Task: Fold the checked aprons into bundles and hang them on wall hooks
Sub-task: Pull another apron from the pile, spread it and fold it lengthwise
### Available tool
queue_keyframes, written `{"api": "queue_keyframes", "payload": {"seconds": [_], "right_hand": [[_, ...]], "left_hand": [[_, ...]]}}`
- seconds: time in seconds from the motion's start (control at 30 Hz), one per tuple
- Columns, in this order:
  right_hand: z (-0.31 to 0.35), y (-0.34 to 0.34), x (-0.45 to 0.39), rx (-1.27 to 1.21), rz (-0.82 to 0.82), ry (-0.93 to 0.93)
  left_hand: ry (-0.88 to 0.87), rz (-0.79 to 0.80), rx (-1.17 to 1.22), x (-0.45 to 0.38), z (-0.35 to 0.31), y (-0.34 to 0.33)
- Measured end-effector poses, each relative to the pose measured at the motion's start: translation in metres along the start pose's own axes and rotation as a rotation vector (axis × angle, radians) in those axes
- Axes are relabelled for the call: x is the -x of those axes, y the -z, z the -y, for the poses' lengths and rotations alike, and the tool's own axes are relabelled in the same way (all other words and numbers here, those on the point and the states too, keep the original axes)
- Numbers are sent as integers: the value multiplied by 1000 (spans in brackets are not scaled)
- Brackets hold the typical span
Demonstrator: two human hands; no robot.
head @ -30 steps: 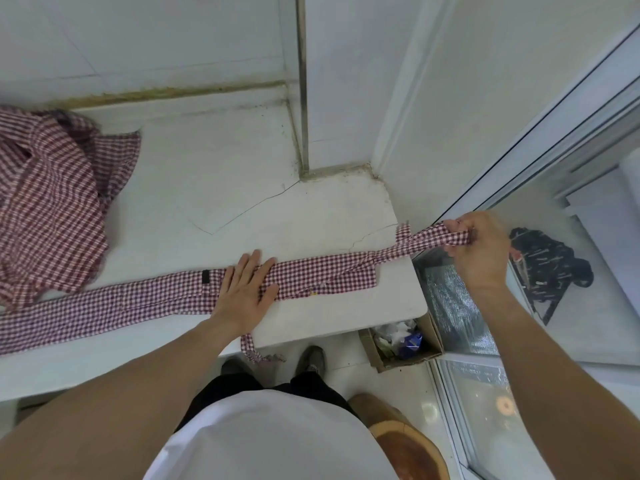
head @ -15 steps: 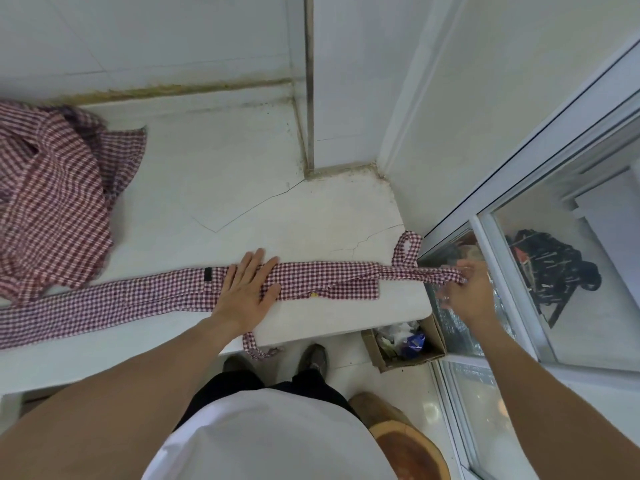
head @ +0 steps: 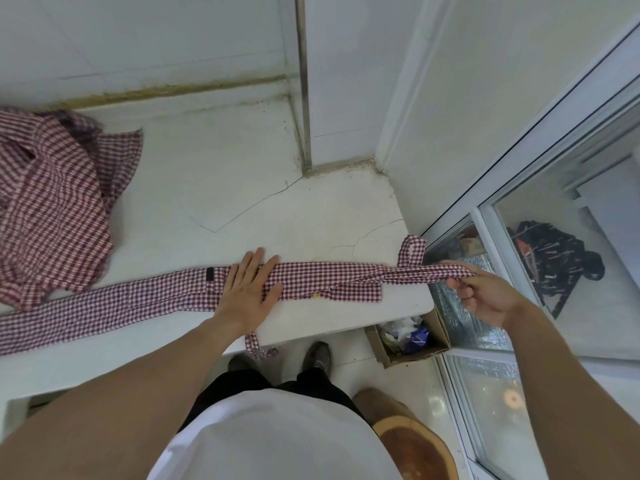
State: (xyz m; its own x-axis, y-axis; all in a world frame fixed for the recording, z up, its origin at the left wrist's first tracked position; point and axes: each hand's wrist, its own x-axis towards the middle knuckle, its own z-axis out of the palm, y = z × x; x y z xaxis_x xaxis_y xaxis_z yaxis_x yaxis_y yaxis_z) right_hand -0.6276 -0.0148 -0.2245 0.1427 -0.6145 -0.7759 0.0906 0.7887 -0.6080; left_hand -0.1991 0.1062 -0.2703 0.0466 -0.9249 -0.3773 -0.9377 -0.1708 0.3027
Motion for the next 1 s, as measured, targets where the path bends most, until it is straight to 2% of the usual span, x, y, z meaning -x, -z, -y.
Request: {"api": "queue_keyframes", "payload": {"seconds": [0.07,0.17,0.3,0.47,0.53,0.6,0.7,0.8,1.0], "right_hand": [[4,8,5,-134,92,-52],[6,8,8,-206,121,-9],[15,2,15,-109,112,83],[24,-3,19,143,-63,150],[25,-7,19,102,-97,198],[26,-14,20,47,-101,248],[26,-24,21,-17,-130,295],[29,-34,23,-89,-181,334],[22,-55,22,-252,-263,383]], "left_hand": [[0,1,-8,0,0,0],[4,0,-14,-1,0,0],[-4,8,6,0,0,-1],[58,-55,-104,1,-33,9],[-33,-123,-131,0,-64,13],[-245,-180,-30,-2,-92,12],[-425,-17,-43,-10,-123,-2],[-406,149,-247,-10,-135,-21],[-379,173,-288,-10,-141,-23]]}}
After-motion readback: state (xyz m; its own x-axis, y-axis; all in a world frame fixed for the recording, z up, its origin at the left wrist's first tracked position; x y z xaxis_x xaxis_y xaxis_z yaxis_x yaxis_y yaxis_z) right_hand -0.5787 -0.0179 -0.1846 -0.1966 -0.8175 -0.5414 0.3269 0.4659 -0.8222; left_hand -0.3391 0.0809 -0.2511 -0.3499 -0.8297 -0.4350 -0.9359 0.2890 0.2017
